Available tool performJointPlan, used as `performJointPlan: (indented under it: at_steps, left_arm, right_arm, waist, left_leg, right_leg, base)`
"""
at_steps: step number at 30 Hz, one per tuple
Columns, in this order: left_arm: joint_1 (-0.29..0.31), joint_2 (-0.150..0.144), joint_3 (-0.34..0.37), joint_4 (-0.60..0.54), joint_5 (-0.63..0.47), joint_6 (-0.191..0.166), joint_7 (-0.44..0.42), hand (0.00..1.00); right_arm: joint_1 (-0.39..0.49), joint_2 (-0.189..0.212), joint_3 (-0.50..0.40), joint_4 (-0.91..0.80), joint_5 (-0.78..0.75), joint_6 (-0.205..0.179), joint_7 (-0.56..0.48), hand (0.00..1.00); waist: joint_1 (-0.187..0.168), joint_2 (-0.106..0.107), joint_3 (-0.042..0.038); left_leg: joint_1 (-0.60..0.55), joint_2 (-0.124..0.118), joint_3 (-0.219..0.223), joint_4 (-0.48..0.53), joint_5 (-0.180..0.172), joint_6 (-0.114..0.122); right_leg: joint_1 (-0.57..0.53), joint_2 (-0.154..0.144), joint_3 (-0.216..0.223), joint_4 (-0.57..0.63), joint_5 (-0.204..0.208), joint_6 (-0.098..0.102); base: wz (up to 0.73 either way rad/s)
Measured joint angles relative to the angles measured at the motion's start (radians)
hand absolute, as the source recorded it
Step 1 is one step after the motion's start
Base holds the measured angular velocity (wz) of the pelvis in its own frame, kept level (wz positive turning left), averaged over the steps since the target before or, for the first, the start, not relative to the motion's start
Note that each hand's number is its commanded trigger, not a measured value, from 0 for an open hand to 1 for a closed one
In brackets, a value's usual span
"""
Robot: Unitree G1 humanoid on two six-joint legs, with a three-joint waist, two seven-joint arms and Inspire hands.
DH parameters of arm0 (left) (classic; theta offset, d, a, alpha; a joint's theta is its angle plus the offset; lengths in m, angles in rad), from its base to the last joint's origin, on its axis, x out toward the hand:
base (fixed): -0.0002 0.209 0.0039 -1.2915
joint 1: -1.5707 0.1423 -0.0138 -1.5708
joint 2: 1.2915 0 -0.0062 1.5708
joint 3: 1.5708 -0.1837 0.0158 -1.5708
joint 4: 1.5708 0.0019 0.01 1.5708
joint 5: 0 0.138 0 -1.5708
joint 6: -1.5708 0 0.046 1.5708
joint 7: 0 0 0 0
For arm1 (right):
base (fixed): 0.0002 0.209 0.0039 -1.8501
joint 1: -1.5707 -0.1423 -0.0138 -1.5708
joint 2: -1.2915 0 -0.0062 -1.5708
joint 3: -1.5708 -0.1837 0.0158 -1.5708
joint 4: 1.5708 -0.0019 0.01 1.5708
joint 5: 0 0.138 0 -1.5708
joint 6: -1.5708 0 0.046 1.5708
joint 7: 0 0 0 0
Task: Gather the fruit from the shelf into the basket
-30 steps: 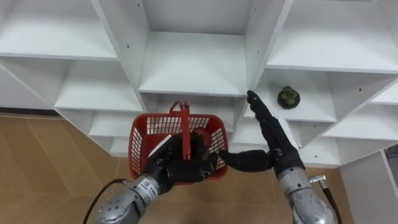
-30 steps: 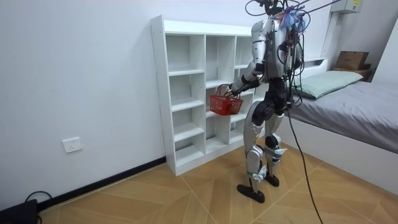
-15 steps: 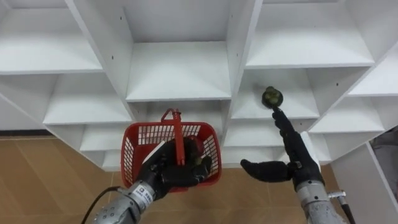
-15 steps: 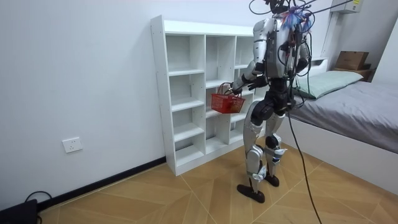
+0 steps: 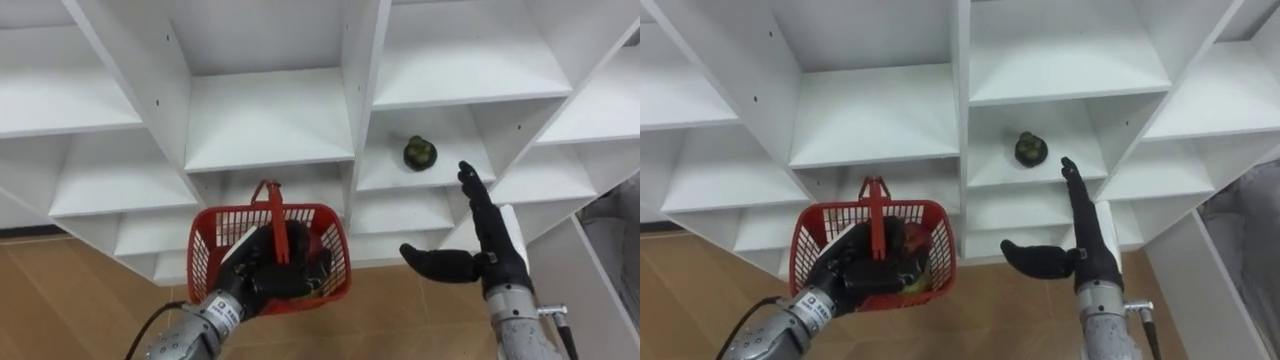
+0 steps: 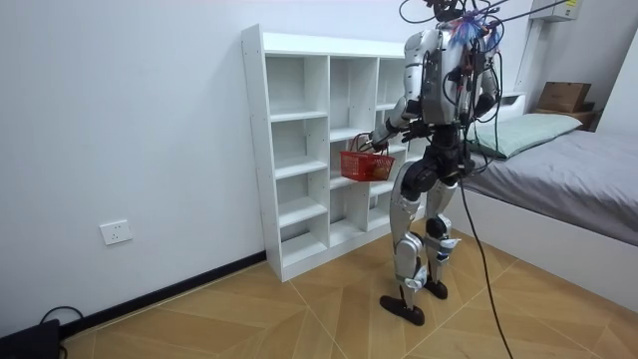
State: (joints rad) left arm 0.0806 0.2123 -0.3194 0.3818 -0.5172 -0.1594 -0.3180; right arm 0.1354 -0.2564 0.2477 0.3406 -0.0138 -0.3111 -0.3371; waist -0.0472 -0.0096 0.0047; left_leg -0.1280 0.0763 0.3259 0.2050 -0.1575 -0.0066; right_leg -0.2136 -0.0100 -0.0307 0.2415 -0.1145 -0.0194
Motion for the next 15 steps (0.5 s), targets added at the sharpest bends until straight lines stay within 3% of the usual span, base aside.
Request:
performJointPlan:
  at_steps: [7, 15]
  left_arm:
    - [-0.002, 0.001, 0.0, -0.002, -0.003, -0.001, 0.009, 1.0]
    - [-0.002, 0.022, 0.001, -0.002, -0.002, -0.001, 0.001, 1.0]
  right_arm:
    - [-0.067, -0.007, 0.003, 0.054, 0.001, 0.0, -0.041, 0.0]
    - [-0.109, -0.039, 0.002, 0.089, 0.004, 0.0, -0.076, 0.0]
  waist:
    - [0.0, 0.0, 0.0015]
    - [0.014, -0.006, 0.0057]
  left_leg:
    - [-0.004, -0.001, -0.003, -0.001, -0.001, -0.002]
    - [-0.016, 0.0, -0.014, 0.009, -0.001, -0.002]
  right_leg:
    - [-0.001, -0.005, -0.006, -0.004, 0.0, 0.0]
    - [-0.004, -0.009, -0.019, -0.002, -0.001, 0.0]
  base:
    - [0.0]
    - [0.03]
